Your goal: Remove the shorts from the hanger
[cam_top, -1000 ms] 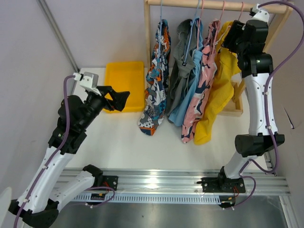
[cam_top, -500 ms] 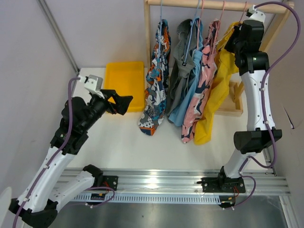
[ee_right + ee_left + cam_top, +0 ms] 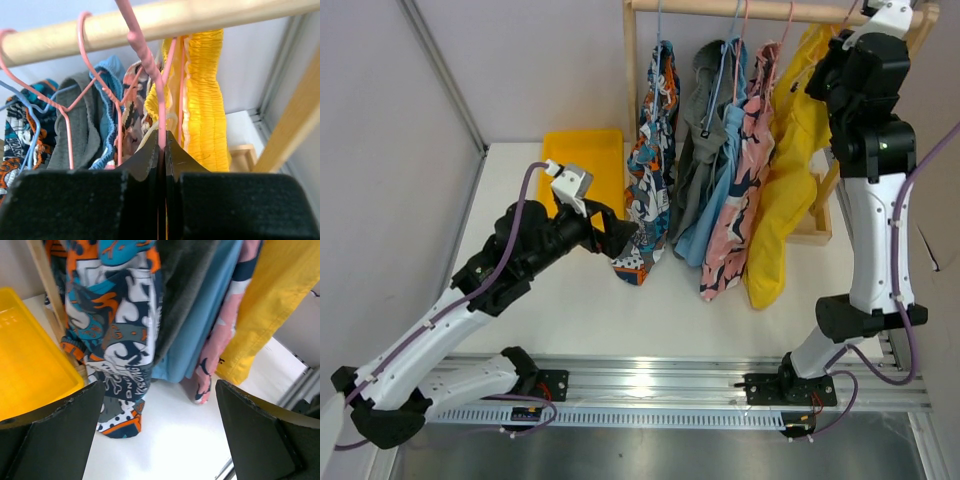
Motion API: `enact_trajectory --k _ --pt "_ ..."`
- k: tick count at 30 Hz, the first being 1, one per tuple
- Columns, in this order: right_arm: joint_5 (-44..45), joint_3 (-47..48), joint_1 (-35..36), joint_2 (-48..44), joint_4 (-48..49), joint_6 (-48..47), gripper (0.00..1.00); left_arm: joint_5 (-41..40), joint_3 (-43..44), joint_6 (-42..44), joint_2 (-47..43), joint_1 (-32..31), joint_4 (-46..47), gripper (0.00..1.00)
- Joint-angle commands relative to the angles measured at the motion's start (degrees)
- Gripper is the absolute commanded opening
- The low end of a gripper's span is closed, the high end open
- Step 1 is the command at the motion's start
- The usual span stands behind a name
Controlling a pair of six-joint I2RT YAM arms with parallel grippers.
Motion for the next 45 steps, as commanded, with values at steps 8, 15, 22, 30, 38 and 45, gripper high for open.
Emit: enact_trajectory --k 8,15,22,30,38,45 --pt "11.9 -16.7 10.3 -20.6 5.1 -0.5 0.00 -13.0 9.5 5.2 13.3 -26.7 7.6 0.99" --pt "16.5 -17.9 18.1 -23.5 -0.6 2.3 0.00 -17.8 22.1 8.1 30.8 -37.6 16.6 0.99" --pt "17.4 -23.3 20.3 -26.7 -0.2 2.9 0.00 -18.1 33.2 9.5 40.0 -39.8 17.7 0.99" --pt "16.4 -26.0 20.4 -27.5 1.0 3.5 0.00 -20.2 37.2 10.3 45.0 -40.8 19.3 0.99" --pt "14.9 -18.8 20.4 -25.9 -2.1 4.1 0.00 -22.1 38.3 9.3 50.0 -40.7 18.5 0.98" --pt "14.1 -15.8 20.5 -26.2 -4.1 5.3 0.00 -25.9 35.5 10.0 51.1 -40.7 19.8 0.77"
